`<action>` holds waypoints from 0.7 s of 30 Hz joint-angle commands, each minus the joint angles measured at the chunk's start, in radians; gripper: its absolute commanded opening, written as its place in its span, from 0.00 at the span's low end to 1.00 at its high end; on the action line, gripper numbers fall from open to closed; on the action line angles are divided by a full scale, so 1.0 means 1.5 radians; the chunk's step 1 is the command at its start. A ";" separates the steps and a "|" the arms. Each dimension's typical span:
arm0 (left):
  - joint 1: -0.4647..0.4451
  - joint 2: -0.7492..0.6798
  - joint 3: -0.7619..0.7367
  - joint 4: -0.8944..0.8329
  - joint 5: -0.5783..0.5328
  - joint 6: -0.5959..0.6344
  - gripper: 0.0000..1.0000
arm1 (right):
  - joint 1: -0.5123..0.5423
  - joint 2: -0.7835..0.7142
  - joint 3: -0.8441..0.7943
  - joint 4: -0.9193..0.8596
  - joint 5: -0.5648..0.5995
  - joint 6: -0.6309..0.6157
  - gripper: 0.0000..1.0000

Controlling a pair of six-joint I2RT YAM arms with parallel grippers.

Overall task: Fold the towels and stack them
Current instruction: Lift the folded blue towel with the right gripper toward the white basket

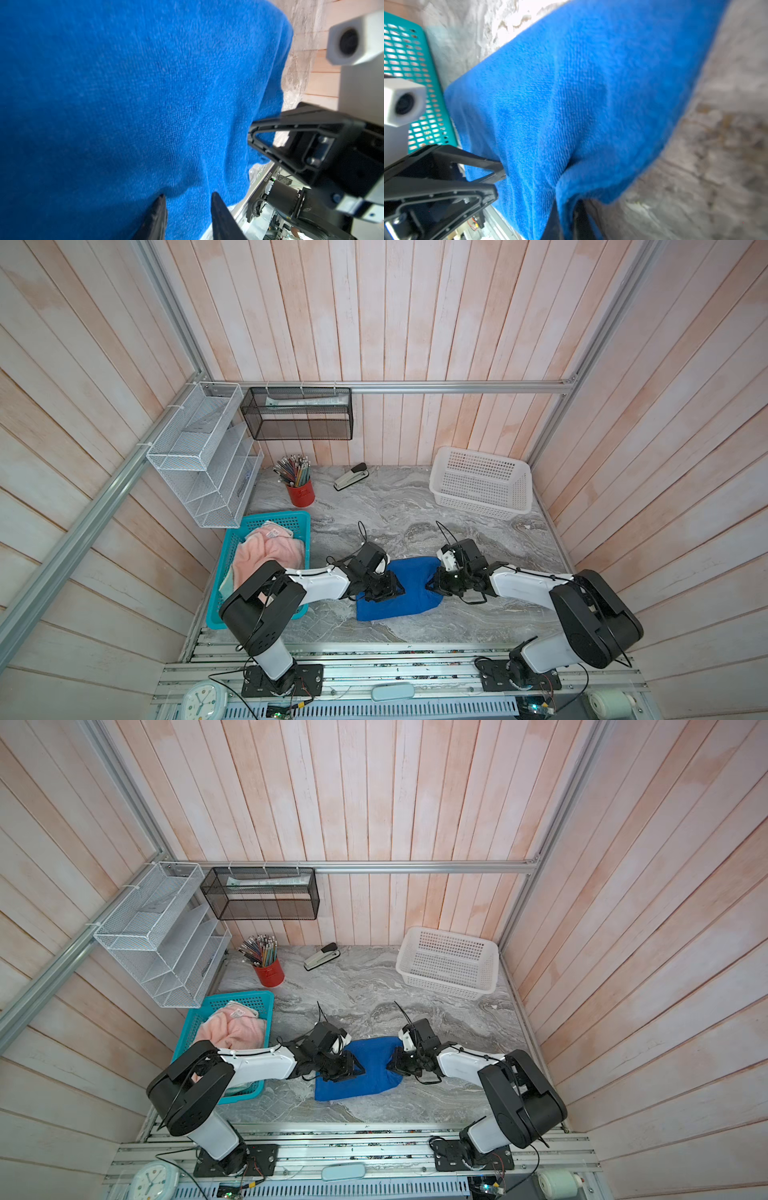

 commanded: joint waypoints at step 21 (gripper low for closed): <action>0.197 -0.025 0.023 -0.068 0.029 0.142 0.38 | -0.219 0.649 1.320 -0.601 0.149 -0.283 0.00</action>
